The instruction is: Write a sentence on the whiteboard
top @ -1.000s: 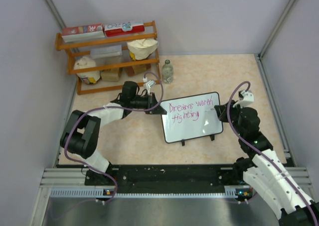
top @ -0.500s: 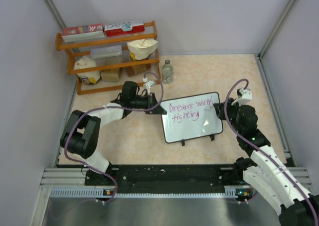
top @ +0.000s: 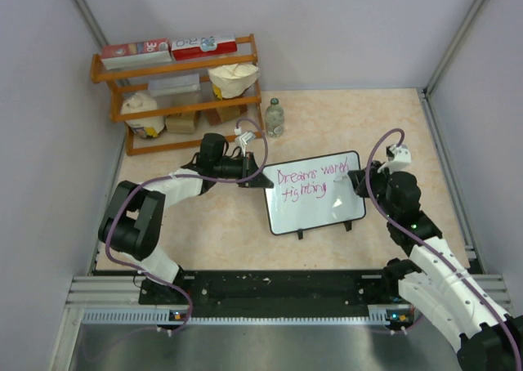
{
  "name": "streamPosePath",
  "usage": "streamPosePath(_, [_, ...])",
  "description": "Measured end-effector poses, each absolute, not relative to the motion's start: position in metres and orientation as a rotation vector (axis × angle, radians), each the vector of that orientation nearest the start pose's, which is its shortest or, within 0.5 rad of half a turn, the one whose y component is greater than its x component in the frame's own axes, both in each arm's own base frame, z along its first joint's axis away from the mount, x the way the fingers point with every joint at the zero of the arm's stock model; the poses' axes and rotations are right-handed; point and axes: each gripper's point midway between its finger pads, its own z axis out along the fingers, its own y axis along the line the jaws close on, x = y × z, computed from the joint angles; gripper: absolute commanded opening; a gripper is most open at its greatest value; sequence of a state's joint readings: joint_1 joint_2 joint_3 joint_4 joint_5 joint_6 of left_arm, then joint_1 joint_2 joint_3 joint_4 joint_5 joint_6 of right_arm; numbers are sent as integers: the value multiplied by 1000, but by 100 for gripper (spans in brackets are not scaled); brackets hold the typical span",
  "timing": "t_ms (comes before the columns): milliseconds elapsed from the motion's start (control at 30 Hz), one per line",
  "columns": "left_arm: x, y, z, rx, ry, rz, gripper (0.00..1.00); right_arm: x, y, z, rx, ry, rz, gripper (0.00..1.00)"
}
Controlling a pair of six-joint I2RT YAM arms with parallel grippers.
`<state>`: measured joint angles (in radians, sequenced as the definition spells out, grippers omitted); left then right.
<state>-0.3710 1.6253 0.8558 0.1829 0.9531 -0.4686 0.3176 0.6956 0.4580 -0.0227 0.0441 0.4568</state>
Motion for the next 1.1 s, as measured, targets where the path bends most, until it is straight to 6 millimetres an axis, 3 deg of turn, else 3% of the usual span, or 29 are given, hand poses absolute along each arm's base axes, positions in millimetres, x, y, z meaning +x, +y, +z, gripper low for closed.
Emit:
streamPosePath(833, [284, -276, 130, 494, 2194, -1495, 0, 253, 112, 156, 129, 1930, 583, 0])
streamPosePath(1100, [284, -276, 130, 494, 2194, -1495, 0, 252, 116, 162, 131, 1926, 620, 0])
